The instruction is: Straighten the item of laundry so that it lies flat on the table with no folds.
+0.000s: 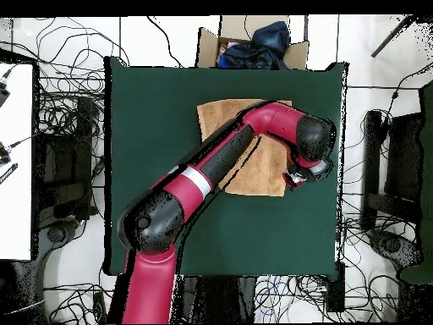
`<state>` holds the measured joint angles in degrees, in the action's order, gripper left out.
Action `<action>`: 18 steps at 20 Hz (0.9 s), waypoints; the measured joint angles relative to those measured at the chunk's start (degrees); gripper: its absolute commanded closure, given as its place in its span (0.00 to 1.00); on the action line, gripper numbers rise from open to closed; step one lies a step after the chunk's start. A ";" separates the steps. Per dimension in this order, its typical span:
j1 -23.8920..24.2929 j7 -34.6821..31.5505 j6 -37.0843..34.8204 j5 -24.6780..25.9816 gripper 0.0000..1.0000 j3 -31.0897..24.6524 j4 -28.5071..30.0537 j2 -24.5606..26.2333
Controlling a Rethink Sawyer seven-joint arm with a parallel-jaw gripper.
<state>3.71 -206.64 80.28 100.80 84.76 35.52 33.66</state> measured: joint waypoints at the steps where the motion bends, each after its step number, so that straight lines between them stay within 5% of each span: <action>1: -0.04 0.00 0.00 0.01 0.00 -0.44 0.38 -0.47; 18: -2.64 0.00 0.01 -3.27 0.00 -7.73 1.08 -9.16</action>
<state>1.07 -206.64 80.29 97.54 77.03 36.61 24.49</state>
